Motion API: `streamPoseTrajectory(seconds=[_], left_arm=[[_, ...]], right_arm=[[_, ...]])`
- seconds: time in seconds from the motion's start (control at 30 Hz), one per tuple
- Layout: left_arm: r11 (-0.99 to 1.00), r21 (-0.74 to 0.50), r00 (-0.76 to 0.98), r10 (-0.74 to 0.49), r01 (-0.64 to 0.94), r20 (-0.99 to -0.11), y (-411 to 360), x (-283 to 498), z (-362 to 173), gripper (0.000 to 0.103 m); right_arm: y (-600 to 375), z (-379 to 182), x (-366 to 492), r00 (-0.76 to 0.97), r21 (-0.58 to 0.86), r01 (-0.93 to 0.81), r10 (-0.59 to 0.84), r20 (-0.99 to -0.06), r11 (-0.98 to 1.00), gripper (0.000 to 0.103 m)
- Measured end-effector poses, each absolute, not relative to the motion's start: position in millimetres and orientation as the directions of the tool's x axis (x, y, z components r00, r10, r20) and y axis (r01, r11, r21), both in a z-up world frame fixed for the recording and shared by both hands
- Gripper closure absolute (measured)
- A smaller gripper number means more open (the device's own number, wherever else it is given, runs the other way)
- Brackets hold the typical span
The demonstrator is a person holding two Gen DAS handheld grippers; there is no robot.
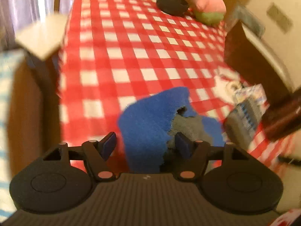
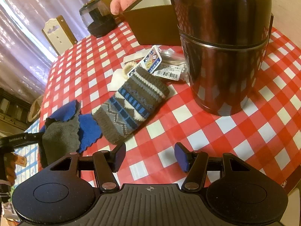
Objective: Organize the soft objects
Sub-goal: 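Grasp the blue-and-grey cloth with the left tool, then grasp the striped knit sock with the right tool while the left tool lifts the cloth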
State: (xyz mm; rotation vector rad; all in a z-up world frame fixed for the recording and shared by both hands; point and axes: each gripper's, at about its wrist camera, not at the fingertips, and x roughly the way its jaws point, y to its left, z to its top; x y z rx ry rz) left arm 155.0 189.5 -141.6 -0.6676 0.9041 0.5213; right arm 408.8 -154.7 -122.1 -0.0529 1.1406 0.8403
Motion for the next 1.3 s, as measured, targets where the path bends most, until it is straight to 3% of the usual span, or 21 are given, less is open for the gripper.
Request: streamPoseTrajectory(seconds=[0.1,0.2,0.27,0.37,0.43,0.5,0.53,0.6,0.67,1.0,1.03,1.1,1.13,1.3], left_arm=[[0.628,-0.406,0.570,0.074,-0.664,-0.818,188.9,158.5,-150.8,0.037],[0.656,-0.425,0.600,0.053,-0.624,-0.798,175.7,174.4,-146.4,0.035],[0.713,-0.374,0.583,0.059,-0.593,-0.811,162.4,192.0,-144.2,0.035],[0.810,-0.198,0.503,0.134,-0.553,-0.854,135.5,223.2,-149.4,0.036],[0.858,-0.064,0.449,0.203,-0.510,-0.870,117.8,237.6,-156.6,0.041],[0.879,0.039,0.429,0.270,-0.475,-0.862,102.1,245.8,-161.6,0.059],[0.883,0.045,0.439,0.276,-0.468,-0.855,99.5,245.9,-162.1,0.063],[0.889,0.046,0.455,0.277,-0.456,-0.847,97.9,246.6,-159.2,0.081],[0.887,0.045,0.459,0.281,-0.460,-0.843,102.9,245.6,-156.9,0.089],[0.865,-0.002,0.463,0.266,-0.501,-0.845,116.3,241.5,-148.5,0.091],[0.867,0.000,0.463,0.266,-0.498,-0.845,115.2,242.4,-148.6,0.091],[0.871,0.007,0.464,0.269,-0.492,-0.844,113.5,243.6,-147.8,0.091],[0.872,0.008,0.465,0.268,-0.489,-0.844,112.8,243.1,-147.4,0.091],[0.879,-0.002,0.479,0.258,-0.477,-0.839,113.8,241.1,-138.9,0.092]], right_arm=[[-154.8,-124.6,410.4,0.152,0.367,-0.601,0.552,-0.820,0.710,0.046],[-153.1,-127.3,411.6,0.148,0.372,-0.594,0.551,-0.821,0.714,0.046],[-149.0,-129.0,412.4,0.145,0.380,-0.594,0.559,-0.816,0.709,0.045],[-137.0,-133.9,415.3,0.134,0.403,-0.598,0.582,-0.802,0.693,0.045],[-127.4,-138.4,417.5,0.119,0.423,-0.599,0.598,-0.792,0.680,0.045],[-117.6,-142.4,419.6,0.119,0.435,-0.597,0.610,-0.783,0.674,0.045],[-113.5,-144.3,420.5,0.121,0.439,-0.596,0.616,-0.778,0.672,0.045],[-104.5,-148.7,422.5,0.128,0.438,-0.598,0.619,-0.775,0.671,0.045],[-95.8,-154.0,423.8,0.131,0.432,-0.601,0.616,-0.777,0.673,0.045],[-70.2,-176.1,426.5,0.184,0.406,-0.543,0.576,-0.797,0.735,0.046],[-68.0,-176.1,424.1,0.201,0.388,-0.554,0.571,-0.796,0.736,0.049],[-62.6,-175.9,419.7,0.230,0.326,-0.600,0.548,-0.804,0.731,0.082],[-63.6,-176.1,418.3,0.227,0.328,-0.614,0.558,-0.798,0.718,0.088],[-70.6,-164.8,406.2,0.242,0.288,-0.682,0.579,-0.778,0.672,0.093]])
